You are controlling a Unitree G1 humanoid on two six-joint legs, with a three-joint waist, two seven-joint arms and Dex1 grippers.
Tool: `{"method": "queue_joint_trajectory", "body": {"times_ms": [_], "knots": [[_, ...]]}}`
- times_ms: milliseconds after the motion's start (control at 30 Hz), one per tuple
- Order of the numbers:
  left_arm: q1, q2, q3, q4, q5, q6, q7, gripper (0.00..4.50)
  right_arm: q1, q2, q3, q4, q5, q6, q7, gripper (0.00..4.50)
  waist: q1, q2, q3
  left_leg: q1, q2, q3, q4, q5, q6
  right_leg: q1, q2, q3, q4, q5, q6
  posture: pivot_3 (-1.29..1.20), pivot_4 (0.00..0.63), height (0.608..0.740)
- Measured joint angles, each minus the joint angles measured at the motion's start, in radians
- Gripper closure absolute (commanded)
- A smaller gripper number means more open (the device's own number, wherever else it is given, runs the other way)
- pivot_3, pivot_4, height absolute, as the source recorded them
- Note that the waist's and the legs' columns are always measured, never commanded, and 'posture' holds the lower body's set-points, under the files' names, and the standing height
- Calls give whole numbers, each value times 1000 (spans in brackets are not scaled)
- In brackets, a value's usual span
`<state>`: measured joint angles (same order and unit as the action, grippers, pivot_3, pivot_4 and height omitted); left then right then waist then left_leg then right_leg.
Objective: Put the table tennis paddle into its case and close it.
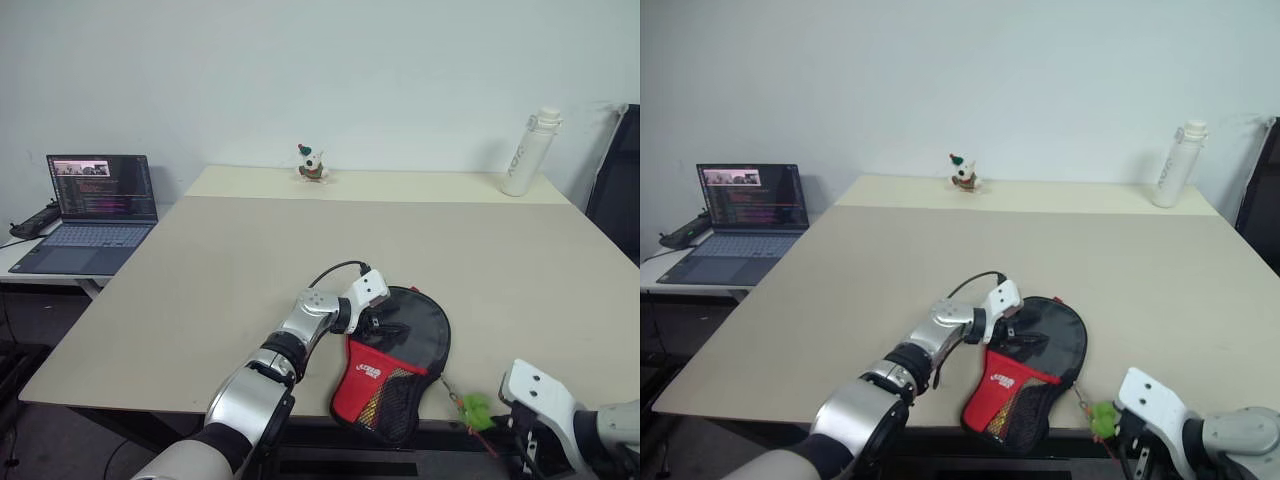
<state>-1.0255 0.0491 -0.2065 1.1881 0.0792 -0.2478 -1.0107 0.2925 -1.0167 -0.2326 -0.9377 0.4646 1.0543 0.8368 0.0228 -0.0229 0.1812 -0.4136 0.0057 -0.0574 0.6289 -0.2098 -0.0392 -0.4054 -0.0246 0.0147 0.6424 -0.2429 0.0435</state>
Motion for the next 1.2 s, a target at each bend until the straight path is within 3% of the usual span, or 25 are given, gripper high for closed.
{"method": "queue_joint_trajectory", "body": {"times_ms": [200, 300, 333, 533, 700, 867, 967, 1067, 1200], "knots": [[-1, 3, 0, 4, 7, -1, 18, 1643, -142, 78, 155, 21, 12, 3, -68, 4479, -3, -2, 0, 1, 1, 0, 1, 0, 0, 1, 1, 0, 1, 0, 0, 0, 150, 740], [-1, 5, 1, 5, 7, -2, 21, 1643, -196, 88, 133, 51, 76, 70, -72, 4479, -4, -2, 0, 2, 1, 0, 1, 0, 0, 1, 1, 0, 2, 0, 0, 0, 150, 740], [-1, 5, 1, 4, 7, -3, 21, 1643, -203, 85, 109, 53, 103, 93, -66, 3827, -4, -2, 0, 2, 2, 0, 1, 0, 0, 1, 1, 0, 2, 0, 0, 0, 150, 740], [25, 64, 44, -27, -14, -13, -6, 1643, -297, 60, -100, 100, 306, 221, -12, 1838, -23, -2, 0, 3, 4, 1, 1, 0, 0, 1, 3, 0, 4, 1, -1, 0, 150, 740], [91, 142, 92, -141, -61, 12, -48, 1643, -408, 97, -145, 163, 406, 269, -60, 1838, -32, -2, 1, 4, 6, 1, 0, 0, 0, 0, 5, 1, 5, 1, -2, 0, 150, 740], [179, 253, 163, -382, -168, 168, -100, 1643, -543, 190, -73, 318, 340, 210, -192, 1838, -34, -3, 2, 4, 5, 1, 0, 0, 0, 0, 4, 2, 5, 1, -2, 0, 150, 740], [245, 321, 179, -568, -241, 317, -151, 1643, -606, 255, 28, 449, 233, 118, -269, 1237, -42, -2, 2, 4, 5, 2, 0, 0, 0, -1, 4, 3, 5, 1, -2, 0, 150, 740], [310, 387, 197, -701, -281, 422, -159, 1643, -653, 322, 94, 558, 168, 59, -308, 182, -45, -2, 2, 4, 6, 2, 0, 0, 0, -1, 4, 2, 5, 1, -3, 0, 150, 740], [381, 444, 201, -841, -328, 534, -166, 1643, -695, 403, 143, 695, 84, -23, -358, 83, -47, -2, 2, 4, 6, 2, 0, 0, 0, -1, 4, 3, 6, 2, -3, 0, 150, 740]]}}
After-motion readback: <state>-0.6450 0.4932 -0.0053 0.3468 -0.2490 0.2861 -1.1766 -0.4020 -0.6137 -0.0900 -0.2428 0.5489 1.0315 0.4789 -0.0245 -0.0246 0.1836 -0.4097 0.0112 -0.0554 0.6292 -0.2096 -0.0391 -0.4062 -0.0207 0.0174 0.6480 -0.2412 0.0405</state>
